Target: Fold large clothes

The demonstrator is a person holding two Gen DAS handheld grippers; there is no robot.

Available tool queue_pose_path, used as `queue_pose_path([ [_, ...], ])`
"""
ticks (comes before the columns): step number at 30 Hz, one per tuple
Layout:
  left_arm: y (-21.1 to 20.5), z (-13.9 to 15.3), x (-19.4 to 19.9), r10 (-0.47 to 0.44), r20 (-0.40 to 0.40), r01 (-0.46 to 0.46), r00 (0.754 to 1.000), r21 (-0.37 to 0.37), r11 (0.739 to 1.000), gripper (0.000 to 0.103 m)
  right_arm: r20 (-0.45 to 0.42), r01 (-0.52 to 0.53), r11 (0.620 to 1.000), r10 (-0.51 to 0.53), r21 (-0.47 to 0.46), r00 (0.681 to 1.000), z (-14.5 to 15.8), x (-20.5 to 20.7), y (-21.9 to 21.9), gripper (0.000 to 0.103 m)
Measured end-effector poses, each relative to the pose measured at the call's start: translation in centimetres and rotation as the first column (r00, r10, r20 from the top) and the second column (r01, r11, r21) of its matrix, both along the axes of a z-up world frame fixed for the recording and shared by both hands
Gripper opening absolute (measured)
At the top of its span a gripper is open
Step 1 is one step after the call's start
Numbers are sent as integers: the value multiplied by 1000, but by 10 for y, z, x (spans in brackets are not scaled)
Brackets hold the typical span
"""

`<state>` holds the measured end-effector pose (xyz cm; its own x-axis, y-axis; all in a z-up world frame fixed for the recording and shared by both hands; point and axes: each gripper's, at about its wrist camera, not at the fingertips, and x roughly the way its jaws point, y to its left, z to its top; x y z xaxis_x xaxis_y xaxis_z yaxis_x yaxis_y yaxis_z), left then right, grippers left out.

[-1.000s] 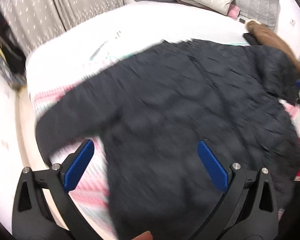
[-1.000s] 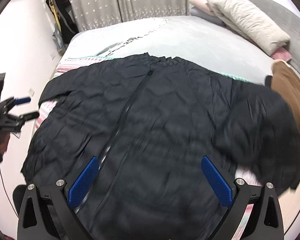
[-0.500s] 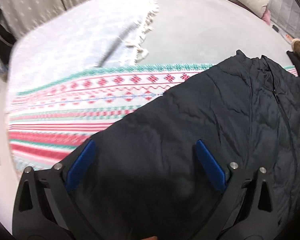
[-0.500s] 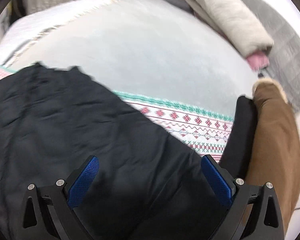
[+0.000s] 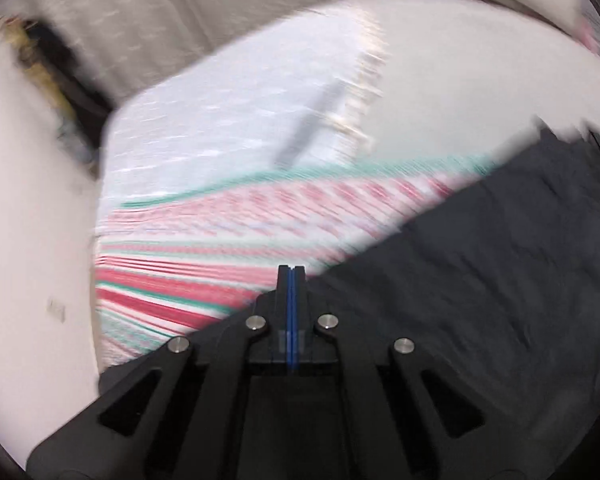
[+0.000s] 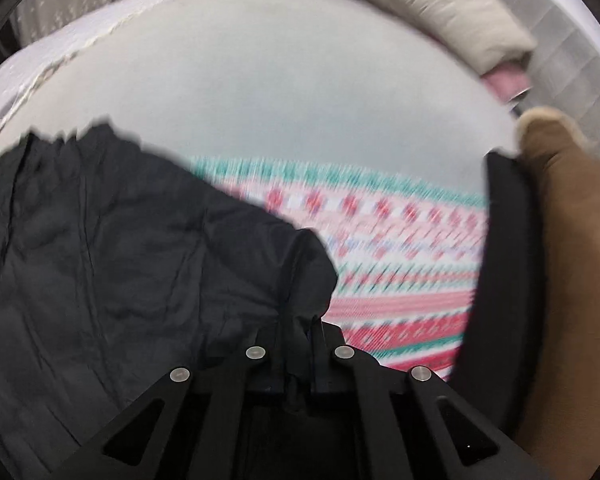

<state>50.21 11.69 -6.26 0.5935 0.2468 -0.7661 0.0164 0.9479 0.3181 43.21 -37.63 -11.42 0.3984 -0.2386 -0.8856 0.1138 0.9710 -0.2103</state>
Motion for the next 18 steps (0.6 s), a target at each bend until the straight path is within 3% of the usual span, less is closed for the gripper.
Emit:
queue_pose_path([
  [2, 19, 12, 10, 42, -1, -42, 999, -76, 996, 0, 62, 25, 1000, -25, -8, 998, 19, 5, 4, 4],
  [4, 31, 20, 14, -27, -31, 19, 999, -222, 975, 2, 91, 35, 999, -34, -6, 995, 29, 19, 12, 4],
  [6, 33, 18, 15, -110, -95, 76, 989, -310, 948, 31, 107, 35, 998, -30, -47, 994, 35, 27, 22, 4],
  [7, 34, 15, 14, -142, -109, 99, 984, -327, 940, 62, 101, 32, 997, -25, -68, 995, 36, 29, 27, 4],
  [8, 32, 13, 14, -169, -115, 123, 979, -329, 936, 80, 88, 28, 996, -21, -83, 996, 34, 31, 30, 4],
  [11, 26, 0, 11, -249, -173, 185, 953, -319, 929, 81, 71, 18, 997, -12, -76, 997, 30, 26, 33, 4],
  [15, 20, -42, 27, -234, -310, 161, 922, -244, 956, 81, 52, 8, 998, -5, -58, 999, 18, 17, 21, 4],
  [18, 22, -53, 25, -223, -284, 139, 932, -287, 948, 82, 36, 7, 999, -6, -36, 999, 10, 15, 15, 4],
])
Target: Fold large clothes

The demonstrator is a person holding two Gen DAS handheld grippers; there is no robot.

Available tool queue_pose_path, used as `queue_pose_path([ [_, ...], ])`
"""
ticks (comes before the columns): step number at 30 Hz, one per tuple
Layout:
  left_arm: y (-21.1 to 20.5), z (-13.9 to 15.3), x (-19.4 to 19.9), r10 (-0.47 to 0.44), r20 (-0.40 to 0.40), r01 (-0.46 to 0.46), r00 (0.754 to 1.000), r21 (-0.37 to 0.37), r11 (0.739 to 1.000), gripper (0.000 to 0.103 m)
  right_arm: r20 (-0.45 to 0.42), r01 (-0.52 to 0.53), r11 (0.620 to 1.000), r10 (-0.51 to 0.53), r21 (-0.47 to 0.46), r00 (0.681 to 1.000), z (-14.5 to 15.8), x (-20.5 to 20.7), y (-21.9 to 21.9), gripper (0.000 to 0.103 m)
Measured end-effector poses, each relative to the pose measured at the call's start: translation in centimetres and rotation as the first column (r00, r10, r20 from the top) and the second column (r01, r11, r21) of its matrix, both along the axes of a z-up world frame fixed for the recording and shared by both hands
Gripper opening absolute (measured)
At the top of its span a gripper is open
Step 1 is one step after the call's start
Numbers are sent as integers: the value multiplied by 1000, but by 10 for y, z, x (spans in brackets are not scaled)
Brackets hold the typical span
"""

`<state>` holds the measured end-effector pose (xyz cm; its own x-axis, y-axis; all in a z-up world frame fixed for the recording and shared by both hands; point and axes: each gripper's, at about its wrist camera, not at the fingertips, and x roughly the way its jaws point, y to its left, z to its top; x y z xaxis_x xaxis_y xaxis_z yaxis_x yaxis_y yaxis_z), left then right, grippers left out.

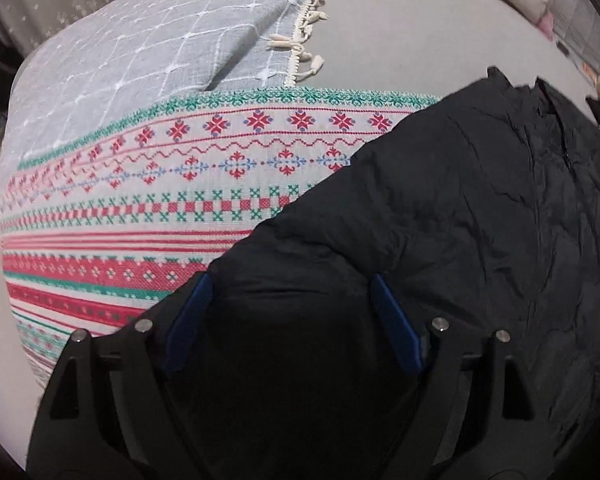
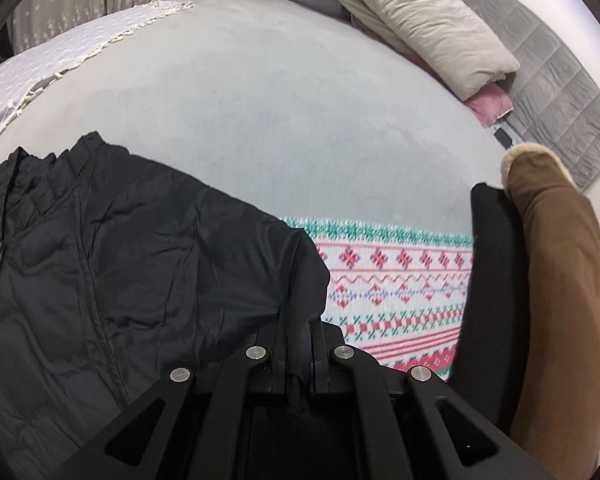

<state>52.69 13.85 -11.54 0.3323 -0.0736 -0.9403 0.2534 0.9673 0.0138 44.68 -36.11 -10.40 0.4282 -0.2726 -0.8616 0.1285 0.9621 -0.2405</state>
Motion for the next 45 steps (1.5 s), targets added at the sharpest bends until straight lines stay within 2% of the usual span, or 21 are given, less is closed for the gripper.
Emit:
queue_pose_path([
  [1, 1, -2, -3, 19, -5, -19, 1000, -28, 999, 77, -7, 1, 1000, -1, 7, 1000, -2, -1, 0, 4],
  [3, 0, -1, -12, 29, 12, -28, 1000, -53, 998, 53, -16, 0, 1000, 1, 9, 1000, -9, -2, -1, 4],
  [4, -2, 3, -19, 28, 23, -27, 999, -59, 998, 33, -16, -1, 1000, 1, 9, 1000, -11, -3, -2, 4],
  [5, -6, 7, -26, 32, 38, -29, 999, -67, 997, 19, -18, -2, 1000, 2, 9, 1000, -14, -3, 0, 4],
  [8, -30, 11, -53, 30, 136, -44, 990, 96, 994, 11, -6, -6, 1000, 6, -8, 1000, -18, -6, 8, 4],
  [10, -38, 13, -55, 20, 222, -67, 975, 204, 977, 9, 25, -10, 999, 10, -33, 1000, -14, -7, 16, 4],
  [15, -19, 50, -34, 173, 395, -265, 902, 193, 945, 7, 159, 6, 998, 4, -61, 987, 21, -1, 24, 3],
  [16, -18, 60, -29, 183, 441, -294, 878, 196, 936, 8, 183, 8, 999, 1, -51, 983, 28, 2, 25, 4],
  [18, -21, 62, -21, 176, 484, -326, 857, 244, 913, 18, 246, 20, 998, -6, -51, 969, 42, 12, 30, 5],
  [19, -22, 58, -14, 175, 464, -335, 869, 292, 896, 27, 262, 34, 997, -15, -71, 965, 43, 18, 34, 7],
  [21, -26, 54, -10, 178, 416, -327, 892, 319, 889, 44, 262, 68, 995, -46, -73, 964, 44, 26, 41, 12],
  [23, -35, 61, -31, 148, 401, -265, 904, 254, 930, 80, 271, 70, 998, -67, -2, 960, 47, 19, 47, 25],
  [25, -48, 70, -69, 80, 416, -164, 906, 171, 972, 88, 283, 14, 998, -29, 55, 959, 50, 0, 60, 56],
  [27, -58, 65, -95, 45, 387, -93, 921, 105, 990, 88, 305, -78, 993, 49, 84, 951, 47, -35, 84, 68],
  [31, -65, 30, -162, -14, 271, 28, 962, -48, 998, 88, 230, -206, 948, 151, 241, 961, 15, -94, 111, 69],
  [33, -62, 12, -182, -33, 255, 45, 966, -40, 998, 88, 176, -210, 923, 159, 324, 971, -11, -130, 107, 69],
  [36, -46, 1, -227, -40, 290, 48, 956, -21, 999, 89, 147, -190, 932, 150, 308, 978, -38, -170, 88, 69],
  [38, -37, 5, -243, -25, 295, 25, 955, 5, 1000, 89, 207, -205, 942, 152, 267, 967, -35, -195, 76, 73],
  [40, -35, 13, -258, 11, 265, -22, 964, 38, 999, 89, 202, -145, 964, 100, 221, 974, -32, -213, 66, 76],
  [42, -39, 30, -271, 46, 254, -59, 966, 43, 997, 89, 204, -94, 964, 42, 250, 978, -23, -230, 60, 76],
  [45, -63, 56, -299, 48, 258, -45, 965, -18, 999, 89, 202, -63, 950, 0, 306, 979, 1, -250, 73, 77],
])
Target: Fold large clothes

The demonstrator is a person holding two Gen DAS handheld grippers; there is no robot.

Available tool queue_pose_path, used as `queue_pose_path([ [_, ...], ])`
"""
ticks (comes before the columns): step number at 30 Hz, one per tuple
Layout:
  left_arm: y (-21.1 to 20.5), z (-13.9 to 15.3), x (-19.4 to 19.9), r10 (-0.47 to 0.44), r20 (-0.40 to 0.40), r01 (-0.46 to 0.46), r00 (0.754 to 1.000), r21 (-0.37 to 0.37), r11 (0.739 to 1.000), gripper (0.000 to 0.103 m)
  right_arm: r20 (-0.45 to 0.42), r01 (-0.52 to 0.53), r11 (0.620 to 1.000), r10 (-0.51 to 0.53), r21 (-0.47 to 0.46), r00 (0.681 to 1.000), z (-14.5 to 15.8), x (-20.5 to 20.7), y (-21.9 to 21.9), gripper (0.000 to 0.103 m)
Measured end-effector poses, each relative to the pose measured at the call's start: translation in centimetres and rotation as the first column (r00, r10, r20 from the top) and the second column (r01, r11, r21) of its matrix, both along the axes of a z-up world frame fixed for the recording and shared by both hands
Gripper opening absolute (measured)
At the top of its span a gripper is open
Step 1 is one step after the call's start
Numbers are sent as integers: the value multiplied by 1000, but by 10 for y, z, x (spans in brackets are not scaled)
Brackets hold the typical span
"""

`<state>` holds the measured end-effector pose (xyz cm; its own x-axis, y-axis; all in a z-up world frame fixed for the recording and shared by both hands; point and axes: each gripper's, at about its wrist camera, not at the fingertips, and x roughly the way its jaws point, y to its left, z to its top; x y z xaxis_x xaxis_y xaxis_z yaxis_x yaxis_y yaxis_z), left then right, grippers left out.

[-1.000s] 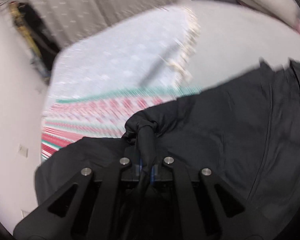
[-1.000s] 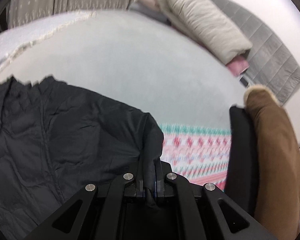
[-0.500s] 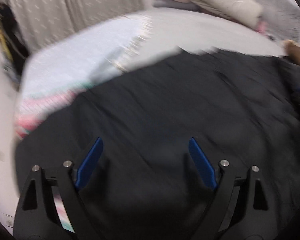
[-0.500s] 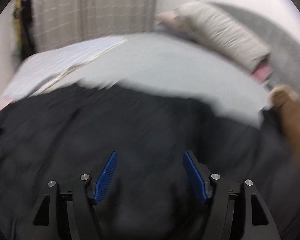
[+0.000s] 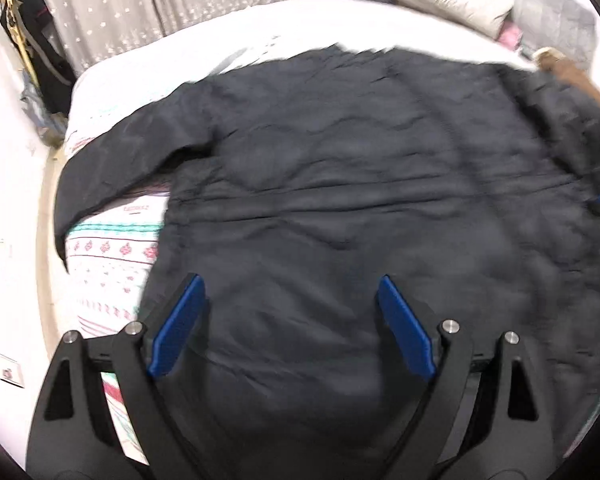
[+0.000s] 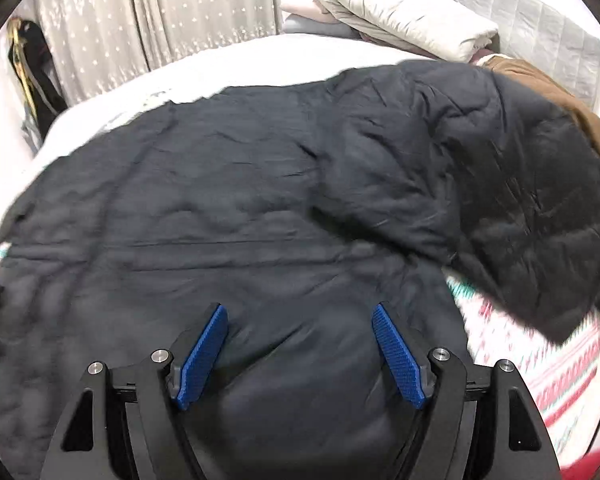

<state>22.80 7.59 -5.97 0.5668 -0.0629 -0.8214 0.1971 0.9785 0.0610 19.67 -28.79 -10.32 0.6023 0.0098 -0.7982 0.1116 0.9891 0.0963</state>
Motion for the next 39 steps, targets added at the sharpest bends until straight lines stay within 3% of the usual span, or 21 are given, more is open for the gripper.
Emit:
queue_pose_path([
  [3, -33, 6, -27, -59, 19, 60, 998, -57, 997, 95, 25, -61, 998, 61, -6, 998, 16, -15, 38, 82],
  [6, -66, -20, -54, -255, -31, 251, 966, -98, 963, 95, 32, -180, 983, 181, -15, 983, 1, -29, 77, 87],
  [8, -75, -50, -72, -354, -82, 354, 932, -22, 935, 95, -28, -235, 968, 234, -84, 972, -25, -29, 92, 87],
  [9, -75, -59, -83, -395, -67, 398, 916, 43, 916, 95, -48, -247, 961, 243, -125, 969, -32, -26, 96, 88],
  [10, -73, -59, -89, -419, -57, 422, 906, 57, 905, 96, -37, -272, 949, 269, -162, 962, -39, -28, 95, 91],
  [12, -63, -55, -92, -436, -128, 441, 891, 17, 897, 96, -25, -278, 951, 277, -136, 961, -39, -28, 85, 92],
  [14, -51, -44, -89, -409, -183, 414, 894, -16, 910, 95, -41, -255, 963, 253, -85, 967, -35, -29, 67, 92],
  [16, -41, -28, -81, -350, -192, 343, 917, -67, 937, 95, -64, -241, 968, 236, -69, 970, -29, -25, 53, 92],
  [19, -38, 1, -68, -258, -119, 244, 959, -119, 962, 95, -18, -170, 982, 169, -77, 985, -11, -40, 46, 92],
  [22, -42, 24, -47, -184, -73, 171, 980, -162, 972, 95, 61, -50, 997, 54, -64, 997, 10, -48, 10, 92],
  [25, -49, 31, -25, -112, -37, 101, 993, -228, 968, 96, 107, 88, 996, -88, 9, 990, 17, -54, -36, 92],
  [29, -58, 7, -14, -19, 36, 29, 999, -304, 952, 97, 138, 325, 937, -341, 130, 930, 13, -73, -118, 92],
  [33, -64, -11, -8, -27, -17, 21, 999, -312, 950, 97, 215, 463, 875, -484, 141, 849, 0, -92, -174, 92],
  [36, -66, -19, -2, -44, -46, 28, 998, -312, 950, 97, 205, 511, 851, -525, 119, 826, -19, -91, -196, 92],
  [39, -63, -26, 2, -44, -58, 26, 997, -287, 957, 97, 163, 515, 833, -547, 200, 821, -42, -82, -219, 92],
])
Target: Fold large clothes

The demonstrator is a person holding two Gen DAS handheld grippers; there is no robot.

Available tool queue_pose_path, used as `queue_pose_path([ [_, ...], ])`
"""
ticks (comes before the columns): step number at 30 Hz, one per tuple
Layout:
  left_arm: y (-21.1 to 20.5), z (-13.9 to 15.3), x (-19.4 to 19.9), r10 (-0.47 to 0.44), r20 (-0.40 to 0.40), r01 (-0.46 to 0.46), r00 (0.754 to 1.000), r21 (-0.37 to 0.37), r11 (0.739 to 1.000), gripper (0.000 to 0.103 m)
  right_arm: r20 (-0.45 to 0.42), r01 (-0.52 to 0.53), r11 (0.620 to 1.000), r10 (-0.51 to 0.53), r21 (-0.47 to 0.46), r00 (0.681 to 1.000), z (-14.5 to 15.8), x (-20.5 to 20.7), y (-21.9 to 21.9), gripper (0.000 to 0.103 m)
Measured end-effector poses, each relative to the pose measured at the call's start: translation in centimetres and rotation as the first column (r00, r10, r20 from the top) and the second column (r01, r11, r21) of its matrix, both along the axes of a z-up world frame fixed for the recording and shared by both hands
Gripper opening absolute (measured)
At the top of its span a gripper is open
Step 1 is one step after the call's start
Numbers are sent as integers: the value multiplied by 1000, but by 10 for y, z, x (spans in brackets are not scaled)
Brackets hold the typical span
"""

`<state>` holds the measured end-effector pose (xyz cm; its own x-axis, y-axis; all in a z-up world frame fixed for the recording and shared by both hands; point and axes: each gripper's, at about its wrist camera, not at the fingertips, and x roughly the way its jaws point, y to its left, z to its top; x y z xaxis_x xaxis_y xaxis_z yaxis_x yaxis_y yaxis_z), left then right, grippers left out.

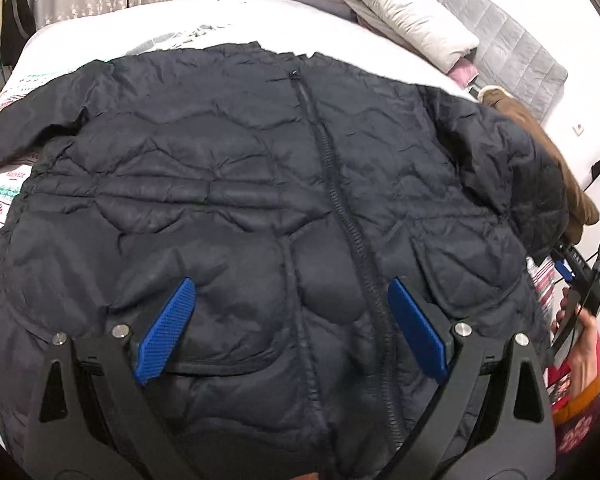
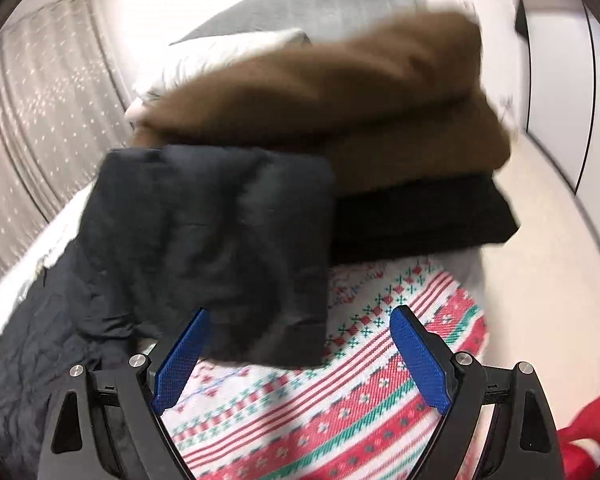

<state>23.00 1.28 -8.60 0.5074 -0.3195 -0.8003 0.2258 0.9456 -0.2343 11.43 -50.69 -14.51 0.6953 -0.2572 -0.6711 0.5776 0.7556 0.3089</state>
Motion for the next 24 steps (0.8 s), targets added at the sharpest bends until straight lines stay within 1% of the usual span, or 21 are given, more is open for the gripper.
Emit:
queue_pose_path([
  [2, 5, -1, 3, 20, 3, -20, 1000, -1, 1000, 97, 17, 4, 999, -5, 36, 1000, -12, 4, -16, 92],
  [3, 9, 0, 4, 35, 3, -35, 999, -14, 999, 97, 22, 6, 999, -8, 53, 1000, -16, 4, -23, 92],
  [4, 13, 2, 5, 46, 2, -46, 999, -34, 998, 97, 39, 15, 994, -19, 107, 999, -21, 6, -40, 92],
  [5, 16, 3, 6, 51, -1, -51, 999, -51, 997, 97, 74, 15, 987, -28, 163, 997, -25, 6, -49, 92],
  [6, 19, 4, 7, 58, -6, -58, 998, -70, 996, 97, 115, 12, 981, -36, 195, 993, -27, 5, -55, 92],
  [7, 22, 5, 9, 64, -11, -65, 998, -87, 994, 97, 177, 5, 971, -49, 238, 983, -27, 3, -62, 92],
  [9, 27, 5, 12, 76, -18, -78, 997, -114, 990, 97, 223, -5, 961, -59, 278, 973, -26, 5, -69, 92],
  [10, 28, 5, 13, 82, -22, -84, 996, -123, 989, 97, 239, -25, 956, -48, 292, 970, -24, 9, -69, 92],
  [11, 30, 4, 15, 89, -27, -92, 996, -133, 987, 97, 238, -38, 953, -37, 300, 971, -23, 13, -68, 92],
  [12, 30, 4, 17, 92, -32, -96, 995, -143, 985, 97, 235, -53, 950, -21, 307, 972, -21, 18, -67, 87],
  [13, 32, 3, 17, 91, -35, -95, 995, -149, 984, 97, 238, -95, 945, 19, 313, 971, -17, 25, -61, 72],
  [14, 32, 3, 17, 89, -40, -95, 995, -155, 983, 97, 236, -139, 938, 63, 319, 970, -13, 32, -56, 59],
  [15, 32, 4, 17, 88, -42, -93, 995, -156, 983, 97, 225, -161, 932, 89, 324, 970, -11, 37, -52, 35],
  [16, 32, 4, 16, 86, -41, -91, 995, -155, 984, 97, 211, -184, 926, 118, 328, 970, -6, 41, -47, 18],
  [17, 33, 5, 16, 85, -38, -90, 996, -152, 984, 97, 208, -220, 923, 158, 316, 965, 5, 45, -39, 14],
  [19, 34, 8, 14, 86, -26, -89, 996, -143, 986, 97, 221, -261, 927, 205, 269, 954, 31, 47, -25, 10],
  [21, 36, 11, 13, 90, -9, -90, 996, -134, 987, 97, 252, -308, 923, 249, 229, 935, 65, 49, -12, 9],
  [24, 39, 15, 12, 97, 7, -95, 995, -126, 987, 97, 284, -376, 915, 325, 147, 902, 126, 54, 10, 8],
])
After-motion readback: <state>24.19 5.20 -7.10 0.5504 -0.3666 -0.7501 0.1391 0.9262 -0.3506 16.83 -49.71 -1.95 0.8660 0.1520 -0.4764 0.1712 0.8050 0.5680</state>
